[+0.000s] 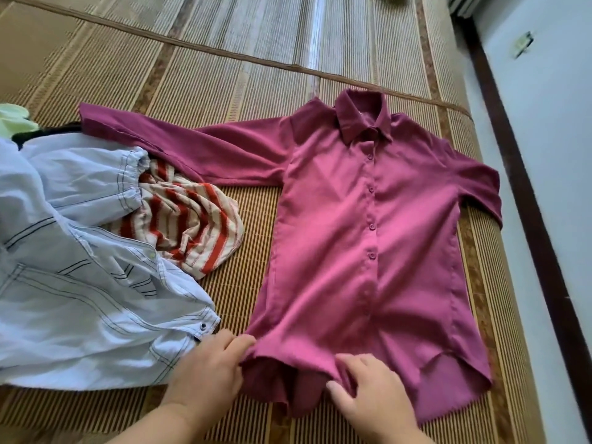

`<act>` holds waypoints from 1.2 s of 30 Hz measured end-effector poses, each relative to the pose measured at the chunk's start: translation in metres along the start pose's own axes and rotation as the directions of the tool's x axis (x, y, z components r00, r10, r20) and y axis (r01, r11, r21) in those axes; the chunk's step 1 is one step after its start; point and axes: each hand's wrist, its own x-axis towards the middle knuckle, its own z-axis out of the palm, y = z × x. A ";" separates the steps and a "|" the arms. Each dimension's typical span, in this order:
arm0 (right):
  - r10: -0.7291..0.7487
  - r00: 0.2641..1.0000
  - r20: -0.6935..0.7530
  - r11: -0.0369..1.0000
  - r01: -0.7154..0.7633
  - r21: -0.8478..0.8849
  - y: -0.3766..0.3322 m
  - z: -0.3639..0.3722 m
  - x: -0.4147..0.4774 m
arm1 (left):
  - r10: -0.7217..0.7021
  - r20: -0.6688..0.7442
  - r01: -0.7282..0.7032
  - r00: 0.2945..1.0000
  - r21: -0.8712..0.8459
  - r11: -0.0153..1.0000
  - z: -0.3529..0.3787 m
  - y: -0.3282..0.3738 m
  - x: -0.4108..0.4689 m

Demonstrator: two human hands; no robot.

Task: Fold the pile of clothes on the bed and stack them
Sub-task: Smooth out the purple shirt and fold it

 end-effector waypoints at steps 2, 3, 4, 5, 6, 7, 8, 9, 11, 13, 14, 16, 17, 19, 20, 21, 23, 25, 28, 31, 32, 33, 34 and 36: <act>0.165 0.972 -0.167 0.981 -0.144 0.132 0.021 -0.001 -0.001 | -0.174 0.073 0.175 0.982 -0.009 0.985 0.014 -0.003 0.004; 0.253 0.934 -0.253 0.960 -0.209 0.186 0.035 -0.003 0.001 | -0.241 0.077 0.243 0.968 -0.026 0.970 0.018 0.000 0.007; 0.347 0.881 -0.321 0.928 -0.275 0.249 0.049 -0.005 0.004 | -0.294 0.082 0.297 0.952 -0.037 0.954 0.023 0.002 0.011; 0.446 0.819 -0.361 0.886 -0.347 0.309 0.065 -0.010 0.007 | -0.322 0.072 0.326 0.944 -0.066 0.943 0.026 0.005 0.016; 0.538 0.753 -0.379 0.836 -0.418 0.356 0.081 -0.016 0.009 | -0.326 0.055 0.330 0.944 -0.108 0.938 0.028 0.009 0.019; 0.610 0.694 -0.382 0.788 -0.480 0.385 0.095 -0.023 0.013 | -0.318 0.046 0.322 0.947 -0.151 0.935 0.028 0.010 0.021; 0.666 0.649 -0.367 0.743 -0.533 0.405 0.112 -0.029 0.017 | -0.313 0.046 0.316 0.949 -0.185 0.931 0.030 0.012 0.022; 0.710 0.622 -0.330 0.701 -0.578 0.419 0.128 -0.035 0.020 | -0.316 0.047 0.319 0.947 -0.200 0.926 0.031 0.013 0.023; 0.778 0.597 -0.197 0.614 -0.656 0.438 0.160 -0.044 0.027 | -0.330 0.039 0.331 0.943 -0.201 0.922 0.032 0.015 0.025; 0.777 0.624 -0.085 0.598 -0.689 0.410 0.181 -0.051 0.033 | -0.331 0.019 0.328 0.943 -0.193 0.925 0.032 0.018 0.026; 0.738 0.672 -0.067 0.639 -0.662 0.392 0.189 -0.055 0.034 | -0.326 0.012 0.322 0.945 -0.185 0.928 0.033 0.021 0.026; 0.631 0.771 -0.089 0.728 -0.548 0.413 0.201 -0.060 0.031 | -0.300 0.013 0.298 0.954 -0.174 0.939 0.033 0.024 0.024; 0.600 0.794 -0.100 0.736 -0.499 0.457 0.208 -0.062 0.027 | -0.295 0.003 0.292 0.955 -0.162 0.943 0.032 0.021 0.023; 0.600 0.795 -0.096 0.713 -0.475 0.516 0.225 -0.065 0.013 | -0.358 -0.081 0.349 0.930 -0.107 0.931 0.032 0.009 0.016; 0.599 0.796 -0.092 0.721 -0.485 0.495 0.232 -0.065 0.006 | -0.416 -0.129 0.409 0.900 -0.078 0.909 0.033 0.001 0.012; 0.585 0.806 -0.094 0.755 -0.498 0.426 0.240 -0.062 0.000 | -0.464 -0.159 0.461 0.871 -0.060 0.885 0.035 -0.004 0.008; 0.502 0.858 -0.108 0.857 -0.478 0.189 0.244 -0.052 -0.007 | -0.492 -0.156 0.493 0.856 -0.036 0.869 0.044 -0.007 0.004; 0.314 0.940 -0.133 0.941 -0.327 -0.084 0.233 -0.044 -0.010 | -0.510 -0.118 0.508 0.852 -0.051 0.860 0.057 -0.004 0.006; 0.076 0.964 -0.253 0.975 -0.126 -0.185 0.225 -0.032 -0.001 | -0.600 -0.112 0.586 0.792 -0.134 0.799 0.069 -0.001 0.010; -0.068 0.884 -0.462 0.977 -0.034 -0.209 0.227 -0.032 0.007 | -0.627 -0.143 0.607 0.766 -0.161 0.778 0.073 -0.001 0.013; -0.075 0.853 -0.516 0.981 -0.029 -0.192 0.228 -0.035 0.008 | -0.623 -0.163 0.602 0.765 -0.161 0.782 0.073 -0.003 0.013; -0.046 0.821 -0.569 0.989 -0.042 -0.141 0.229 -0.037 0.008 | -0.609 -0.189 0.589 0.771 -0.154 0.793 0.073 -0.006 0.013; 0.011 0.790 -0.614 0.995 -0.072 -0.075 0.231 -0.039 0.005 | -0.588 -0.213 0.572 0.780 -0.138 0.809 0.072 -0.010 0.013; 0.150 0.731 -0.665 0.987 -0.152 0.055 0.239 -0.042 -0.006 | -0.537 -0.230 0.537 0.811 -0.069 0.841 0.072 -0.021 0.008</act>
